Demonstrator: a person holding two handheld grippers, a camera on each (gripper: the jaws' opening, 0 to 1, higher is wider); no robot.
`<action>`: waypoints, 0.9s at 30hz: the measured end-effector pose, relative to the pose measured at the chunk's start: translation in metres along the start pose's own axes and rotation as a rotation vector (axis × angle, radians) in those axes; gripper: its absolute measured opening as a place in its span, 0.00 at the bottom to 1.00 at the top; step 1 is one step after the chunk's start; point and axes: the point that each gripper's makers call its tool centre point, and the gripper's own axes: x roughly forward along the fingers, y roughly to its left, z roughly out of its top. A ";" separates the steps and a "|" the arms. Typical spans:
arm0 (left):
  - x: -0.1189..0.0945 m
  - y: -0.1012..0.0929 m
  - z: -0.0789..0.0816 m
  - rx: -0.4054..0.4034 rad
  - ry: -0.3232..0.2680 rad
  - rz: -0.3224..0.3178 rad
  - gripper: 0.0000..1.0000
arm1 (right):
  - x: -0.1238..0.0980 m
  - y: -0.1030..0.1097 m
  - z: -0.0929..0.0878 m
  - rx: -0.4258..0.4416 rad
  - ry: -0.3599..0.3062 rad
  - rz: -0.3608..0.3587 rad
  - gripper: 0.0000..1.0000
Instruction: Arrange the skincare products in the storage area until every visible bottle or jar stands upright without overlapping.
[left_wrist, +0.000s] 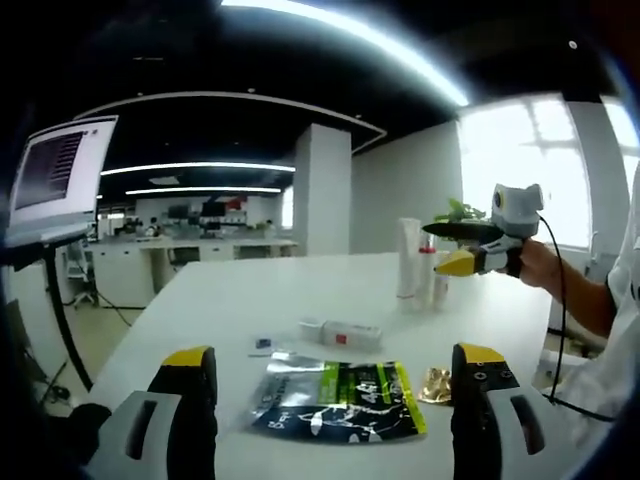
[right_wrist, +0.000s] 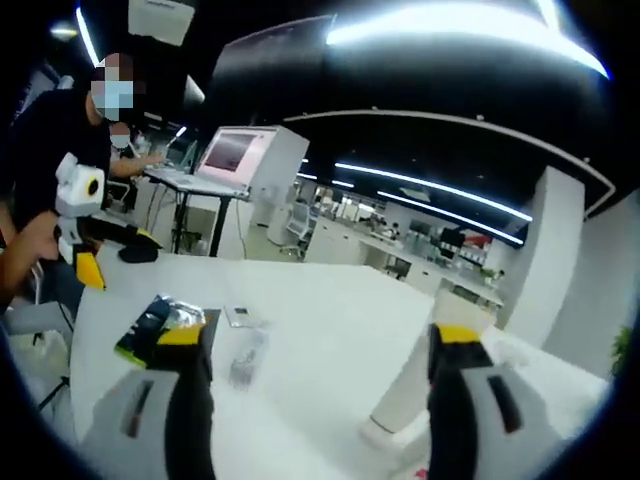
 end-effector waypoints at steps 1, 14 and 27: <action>0.000 0.000 0.000 0.002 0.000 0.000 0.99 | 0.000 0.002 -0.002 0.007 0.002 0.007 0.88; -0.002 0.002 -0.004 -0.009 0.007 -0.013 0.99 | 0.016 0.034 -0.020 0.113 0.051 0.096 0.79; 0.008 0.006 0.001 0.010 0.013 -0.038 0.99 | 0.036 0.049 -0.042 0.124 0.102 0.120 0.73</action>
